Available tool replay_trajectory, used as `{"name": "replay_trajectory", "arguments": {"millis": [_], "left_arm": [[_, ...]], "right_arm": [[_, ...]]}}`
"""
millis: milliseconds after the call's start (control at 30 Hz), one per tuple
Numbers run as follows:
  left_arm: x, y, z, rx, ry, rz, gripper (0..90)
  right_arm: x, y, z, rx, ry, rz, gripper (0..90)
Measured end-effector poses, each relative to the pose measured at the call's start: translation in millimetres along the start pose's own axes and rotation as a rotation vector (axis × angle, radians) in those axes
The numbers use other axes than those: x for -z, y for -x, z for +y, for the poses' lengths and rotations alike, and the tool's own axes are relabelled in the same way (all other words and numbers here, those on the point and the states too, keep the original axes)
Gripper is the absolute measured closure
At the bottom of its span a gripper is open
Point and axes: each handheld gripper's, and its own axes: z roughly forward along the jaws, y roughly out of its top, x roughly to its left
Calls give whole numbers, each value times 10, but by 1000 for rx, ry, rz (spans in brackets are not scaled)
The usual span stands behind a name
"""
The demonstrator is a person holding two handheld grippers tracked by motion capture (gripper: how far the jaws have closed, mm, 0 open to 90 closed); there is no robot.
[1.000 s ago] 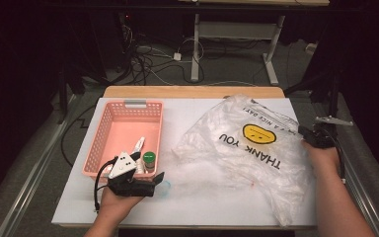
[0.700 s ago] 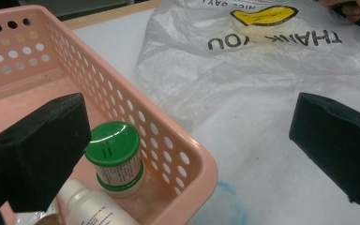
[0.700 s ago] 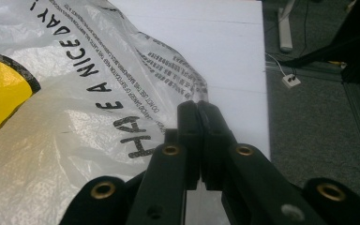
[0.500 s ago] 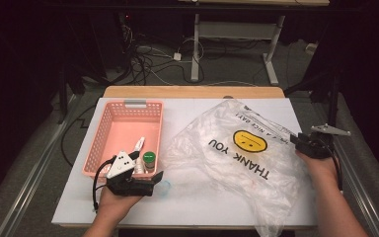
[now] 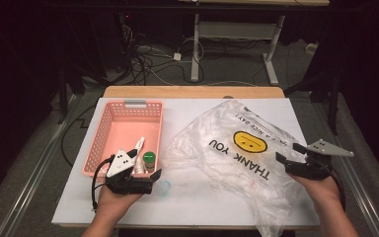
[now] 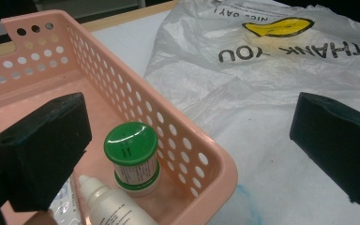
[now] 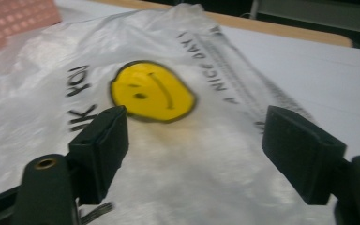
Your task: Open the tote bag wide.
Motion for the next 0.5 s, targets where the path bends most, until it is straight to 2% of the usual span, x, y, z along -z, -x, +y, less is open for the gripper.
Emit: {"name": "replay_trajectory", "arguments": {"millis": [33, 100, 133, 167, 233, 333, 367, 400, 500], "left_arm": [[0, -1, 2, 5, -1, -6, 0], [-2, -5, 2, 9, -4, -10, 0], [-3, -5, 1, 7, -7, -9, 0], [-4, -5, -1, 5, -8, -7, 0], [-3, -5, -3, 0, -8, -1, 0], [4, -5, -1, 6, -6, -10, 0], [8, -3, -1, 9, -11, -12, 0], [16, 0, -1, 11, -13, -12, 0], [45, 3, 2, 6, -16, -12, 0]], "right_arm": [[-12, -113, -27, 14, -1, 27, 189], [-21, -163, -36, 20, -1, 36, 170], [-36, -213, -42, 26, -2, 50, 159], [-75, -312, -48, 32, -10, 83, 145], [-100, -359, -46, 42, -10, 96, 131], [-183, -507, -22, 58, -29, 123, 53], [-249, -601, 3, 74, -42, 145, 2], [-249, -601, 3, 74, -42, 145, 2], [-324, -744, 53, 104, -47, 172, 2]]}}
